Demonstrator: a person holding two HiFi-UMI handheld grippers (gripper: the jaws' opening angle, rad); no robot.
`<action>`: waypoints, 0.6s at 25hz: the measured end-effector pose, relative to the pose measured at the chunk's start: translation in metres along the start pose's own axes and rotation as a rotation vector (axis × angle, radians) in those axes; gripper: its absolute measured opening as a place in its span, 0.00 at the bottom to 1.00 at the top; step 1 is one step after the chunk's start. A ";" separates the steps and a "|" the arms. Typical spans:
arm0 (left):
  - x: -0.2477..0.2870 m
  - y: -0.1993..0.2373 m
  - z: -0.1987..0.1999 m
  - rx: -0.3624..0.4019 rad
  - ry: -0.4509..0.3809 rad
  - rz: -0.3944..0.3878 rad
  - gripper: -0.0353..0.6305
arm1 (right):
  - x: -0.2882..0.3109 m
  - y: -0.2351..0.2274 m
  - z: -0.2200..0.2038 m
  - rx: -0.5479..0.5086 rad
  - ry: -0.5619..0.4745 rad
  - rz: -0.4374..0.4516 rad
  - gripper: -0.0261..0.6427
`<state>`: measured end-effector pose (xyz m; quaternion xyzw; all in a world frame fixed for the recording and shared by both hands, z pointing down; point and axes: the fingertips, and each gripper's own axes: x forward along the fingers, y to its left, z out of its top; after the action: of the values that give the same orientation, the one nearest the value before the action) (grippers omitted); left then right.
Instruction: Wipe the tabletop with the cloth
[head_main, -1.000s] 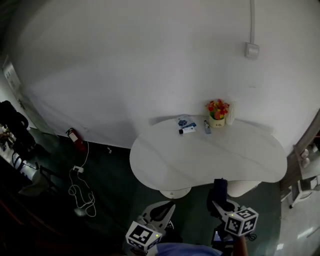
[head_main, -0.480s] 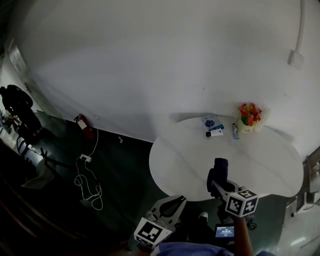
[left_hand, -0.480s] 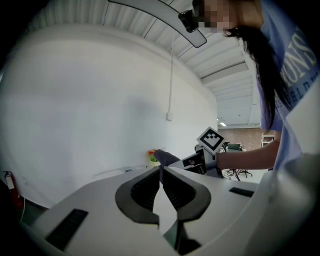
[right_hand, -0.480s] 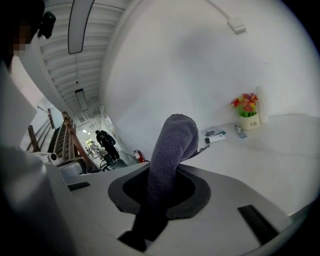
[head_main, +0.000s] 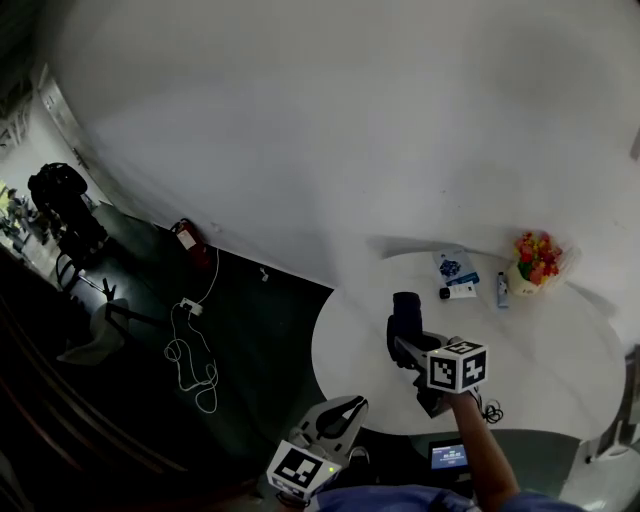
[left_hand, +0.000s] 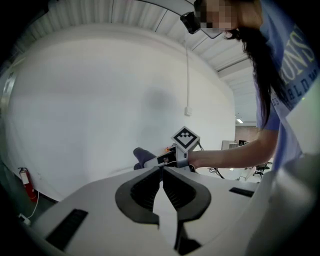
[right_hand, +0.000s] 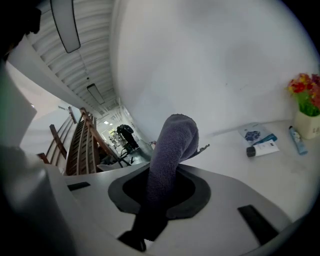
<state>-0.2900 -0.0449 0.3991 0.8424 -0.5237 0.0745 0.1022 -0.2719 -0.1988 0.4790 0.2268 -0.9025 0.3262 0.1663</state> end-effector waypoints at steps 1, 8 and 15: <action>0.006 0.005 0.003 0.000 -0.002 0.011 0.08 | 0.016 -0.005 0.003 -0.004 0.022 0.021 0.15; 0.028 0.036 0.016 -0.026 -0.019 0.099 0.08 | 0.127 -0.011 0.003 0.011 0.168 0.159 0.15; 0.039 0.057 0.005 -0.035 0.035 0.156 0.08 | 0.196 -0.015 -0.023 -0.026 0.286 0.174 0.15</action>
<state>-0.3238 -0.1039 0.4088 0.7959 -0.5869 0.0879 0.1200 -0.4256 -0.2522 0.5913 0.0970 -0.8901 0.3564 0.2670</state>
